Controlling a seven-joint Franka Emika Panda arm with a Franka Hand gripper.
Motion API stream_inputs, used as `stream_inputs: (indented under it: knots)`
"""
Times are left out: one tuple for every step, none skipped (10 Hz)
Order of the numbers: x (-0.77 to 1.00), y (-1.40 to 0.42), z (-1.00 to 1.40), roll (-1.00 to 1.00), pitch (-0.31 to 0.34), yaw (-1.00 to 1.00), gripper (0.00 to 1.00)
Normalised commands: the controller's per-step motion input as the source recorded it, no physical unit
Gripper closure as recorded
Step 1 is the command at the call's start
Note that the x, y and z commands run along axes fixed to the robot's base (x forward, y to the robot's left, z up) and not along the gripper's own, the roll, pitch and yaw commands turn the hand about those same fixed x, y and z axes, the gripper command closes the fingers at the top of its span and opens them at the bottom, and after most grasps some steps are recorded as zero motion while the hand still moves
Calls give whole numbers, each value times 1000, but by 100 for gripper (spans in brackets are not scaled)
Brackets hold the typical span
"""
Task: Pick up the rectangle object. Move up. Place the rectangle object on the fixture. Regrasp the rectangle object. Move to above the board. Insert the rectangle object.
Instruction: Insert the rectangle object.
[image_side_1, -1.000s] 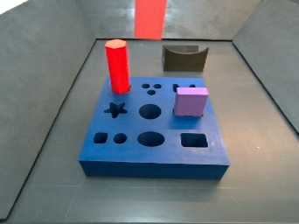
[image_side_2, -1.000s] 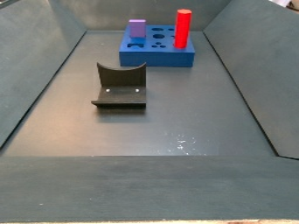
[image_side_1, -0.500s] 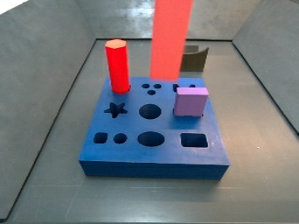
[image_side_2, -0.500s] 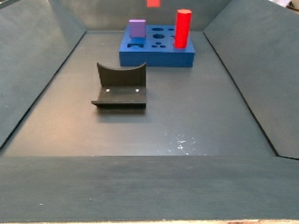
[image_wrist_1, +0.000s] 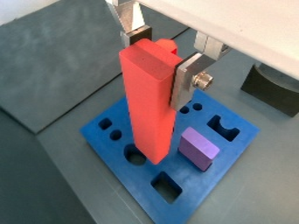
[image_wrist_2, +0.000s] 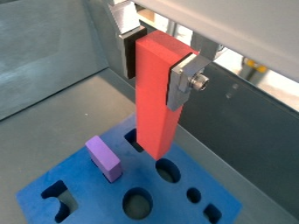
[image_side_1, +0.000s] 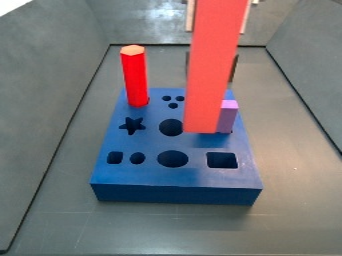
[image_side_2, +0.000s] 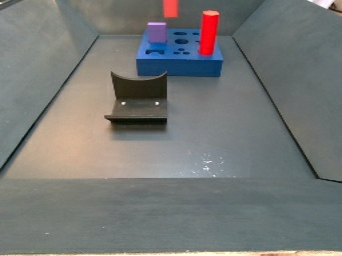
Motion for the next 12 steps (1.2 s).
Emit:
stream_inputs:
  knots:
    - [580,-83,-60,63,-154,394,100]
    - [549,0,-14,84,-186,394,100]
    - [551,-23,-34,201,-121,366,100]
    - [711,-280,-257,486,0,120,100]
    - [671,-234,-160,500,133,0,100]
    - [626,-291,-240,469,166,0,100]
    - [643,-237,-489,301,153,-20,100]
    - [611,-146,-409,176,141,-134,100]
    - [643,-80,-446,110,157,-154,100]
    - [603,-71,-443,27,147,-220,100]
    - [529,-106,-126,0,156,-231,100]
    - [557,-149,0,0,154,-169,100]
